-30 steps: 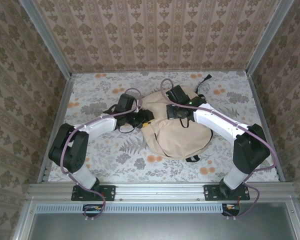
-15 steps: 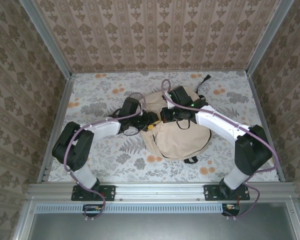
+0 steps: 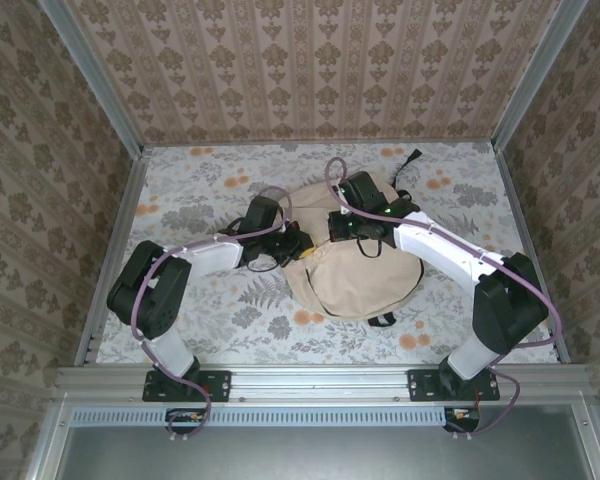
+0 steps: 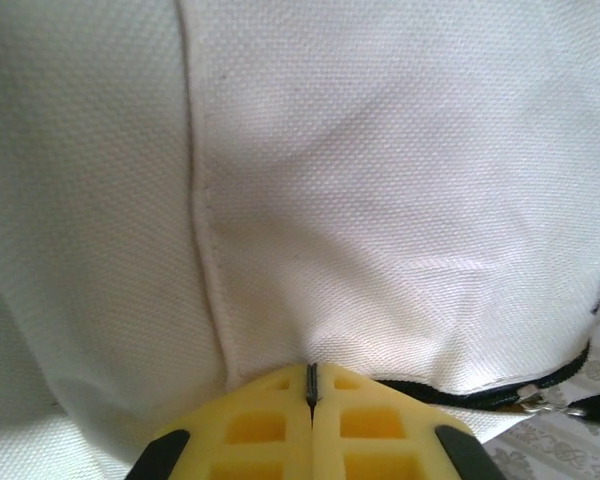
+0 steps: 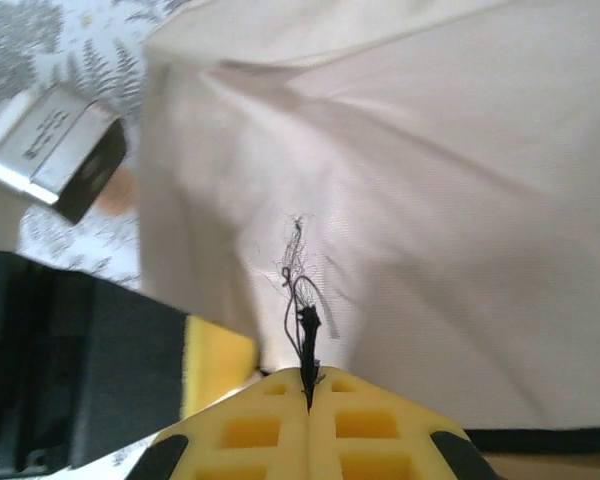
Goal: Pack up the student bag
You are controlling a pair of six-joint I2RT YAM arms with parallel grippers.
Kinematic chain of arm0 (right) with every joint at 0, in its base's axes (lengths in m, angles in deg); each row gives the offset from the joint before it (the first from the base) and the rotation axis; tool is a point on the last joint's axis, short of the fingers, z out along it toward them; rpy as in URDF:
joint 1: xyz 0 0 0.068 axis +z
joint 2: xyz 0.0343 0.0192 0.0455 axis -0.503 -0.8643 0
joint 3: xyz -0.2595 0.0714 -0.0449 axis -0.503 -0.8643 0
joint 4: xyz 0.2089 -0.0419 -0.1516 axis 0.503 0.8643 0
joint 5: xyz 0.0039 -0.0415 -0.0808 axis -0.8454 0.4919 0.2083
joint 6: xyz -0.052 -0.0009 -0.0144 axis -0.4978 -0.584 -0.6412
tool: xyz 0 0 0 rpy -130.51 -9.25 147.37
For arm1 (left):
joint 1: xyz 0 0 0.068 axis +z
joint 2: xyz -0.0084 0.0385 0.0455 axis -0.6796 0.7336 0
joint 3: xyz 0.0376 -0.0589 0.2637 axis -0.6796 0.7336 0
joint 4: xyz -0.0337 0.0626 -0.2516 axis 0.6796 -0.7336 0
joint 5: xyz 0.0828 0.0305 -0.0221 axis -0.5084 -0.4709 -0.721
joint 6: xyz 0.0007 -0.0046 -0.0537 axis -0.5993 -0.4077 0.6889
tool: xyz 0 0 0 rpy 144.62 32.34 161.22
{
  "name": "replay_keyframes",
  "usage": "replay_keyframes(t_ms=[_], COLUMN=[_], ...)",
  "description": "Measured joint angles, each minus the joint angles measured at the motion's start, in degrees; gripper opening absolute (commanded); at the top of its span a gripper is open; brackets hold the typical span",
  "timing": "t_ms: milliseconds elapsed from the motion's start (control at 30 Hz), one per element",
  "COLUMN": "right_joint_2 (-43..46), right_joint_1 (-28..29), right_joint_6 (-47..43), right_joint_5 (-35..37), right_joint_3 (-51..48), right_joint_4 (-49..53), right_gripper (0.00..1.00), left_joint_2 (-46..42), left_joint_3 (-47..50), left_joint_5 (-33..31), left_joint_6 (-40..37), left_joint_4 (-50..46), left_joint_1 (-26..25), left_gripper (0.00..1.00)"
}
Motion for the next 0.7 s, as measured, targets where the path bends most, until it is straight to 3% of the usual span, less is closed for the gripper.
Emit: replay_keyframes(t_ms=[300,600,700], right_joint_2=[0.15,0.15,0.17], right_joint_1=[-0.87,-2.01,-2.91], right_joint_6=[0.83,1.77,1.9], right_joint_5=[12.85,14.88,14.82], right_joint_3=[-0.22,-0.26,-0.26], right_joint_4=[2.75,3.67,3.67], right_gripper=[0.0,0.0,0.0], left_joint_2=[1.11,0.92,-0.22], left_joint_3=[-0.96,-3.06,-4.98], left_joint_5=[-0.98,-2.47,-3.34], left_joint_6=[-2.51,-6.67,-9.86], left_joint_4=[-3.17,-8.57,-12.57], left_joint_1=[-0.02,-0.07,-0.37], left_gripper=[0.0,0.0,0.16])
